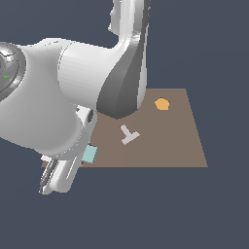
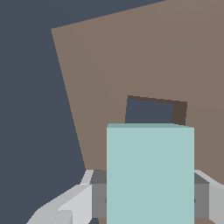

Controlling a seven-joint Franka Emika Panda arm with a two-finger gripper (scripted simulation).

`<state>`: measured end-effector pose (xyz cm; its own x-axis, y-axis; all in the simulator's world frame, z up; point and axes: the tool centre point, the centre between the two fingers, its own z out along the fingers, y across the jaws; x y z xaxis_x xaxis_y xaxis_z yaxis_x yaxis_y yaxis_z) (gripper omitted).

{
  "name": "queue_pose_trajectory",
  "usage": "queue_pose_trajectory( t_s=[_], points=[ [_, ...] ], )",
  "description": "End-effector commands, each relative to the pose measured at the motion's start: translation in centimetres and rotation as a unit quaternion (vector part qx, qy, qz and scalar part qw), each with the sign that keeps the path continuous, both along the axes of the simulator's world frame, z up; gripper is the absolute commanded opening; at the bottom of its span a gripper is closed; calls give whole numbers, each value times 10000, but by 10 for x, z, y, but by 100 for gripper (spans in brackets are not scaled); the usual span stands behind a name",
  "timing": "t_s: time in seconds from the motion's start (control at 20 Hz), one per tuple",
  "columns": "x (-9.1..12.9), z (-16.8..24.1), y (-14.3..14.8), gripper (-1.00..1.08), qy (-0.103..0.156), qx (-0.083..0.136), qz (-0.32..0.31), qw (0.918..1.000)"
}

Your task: Insert a designated object into the corresponding slot on a board.

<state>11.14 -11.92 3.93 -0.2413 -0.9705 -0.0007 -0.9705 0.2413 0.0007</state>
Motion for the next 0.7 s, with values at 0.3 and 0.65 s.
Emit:
queue_pose_trajectory(
  t_s=[0.3,0.65],
  points=[
    [-14,1,-15,-100,-2,2,-560,9984],
    [-15,-2,-15,-100,3,1,-563,9984]
  ],
)
